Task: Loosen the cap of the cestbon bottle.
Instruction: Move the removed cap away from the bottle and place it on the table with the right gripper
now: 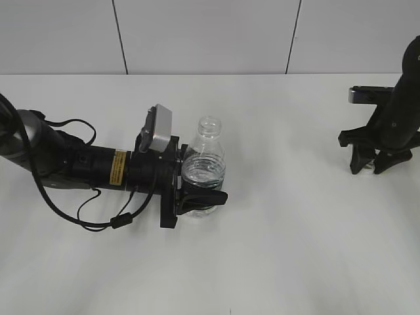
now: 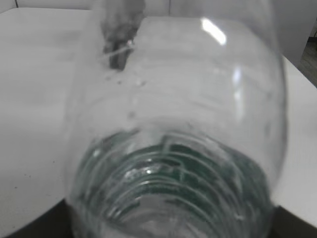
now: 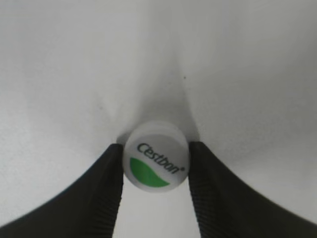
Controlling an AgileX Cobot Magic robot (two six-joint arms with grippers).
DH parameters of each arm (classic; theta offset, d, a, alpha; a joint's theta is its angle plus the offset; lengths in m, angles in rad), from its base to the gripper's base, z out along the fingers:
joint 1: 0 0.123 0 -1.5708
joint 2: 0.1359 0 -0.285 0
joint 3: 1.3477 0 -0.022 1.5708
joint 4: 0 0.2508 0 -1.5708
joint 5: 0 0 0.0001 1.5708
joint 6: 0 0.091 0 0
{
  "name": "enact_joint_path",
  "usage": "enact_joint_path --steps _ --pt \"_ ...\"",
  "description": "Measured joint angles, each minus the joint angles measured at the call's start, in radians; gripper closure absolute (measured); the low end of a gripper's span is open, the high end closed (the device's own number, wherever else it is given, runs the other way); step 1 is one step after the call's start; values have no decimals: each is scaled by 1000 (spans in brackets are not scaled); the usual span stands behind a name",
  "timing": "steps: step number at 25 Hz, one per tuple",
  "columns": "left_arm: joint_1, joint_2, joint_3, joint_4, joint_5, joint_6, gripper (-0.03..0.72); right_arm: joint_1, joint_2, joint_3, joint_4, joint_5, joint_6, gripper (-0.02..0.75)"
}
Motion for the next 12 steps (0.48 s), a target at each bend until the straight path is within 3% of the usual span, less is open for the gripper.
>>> enact_joint_path --steps 4,12 --pt "0 0 0 0 0 0 281 0 -1 -3 11 29 0 299" --pt "0 0 0 -19 1 0 281 0 -37 -73 11 151 0 278"
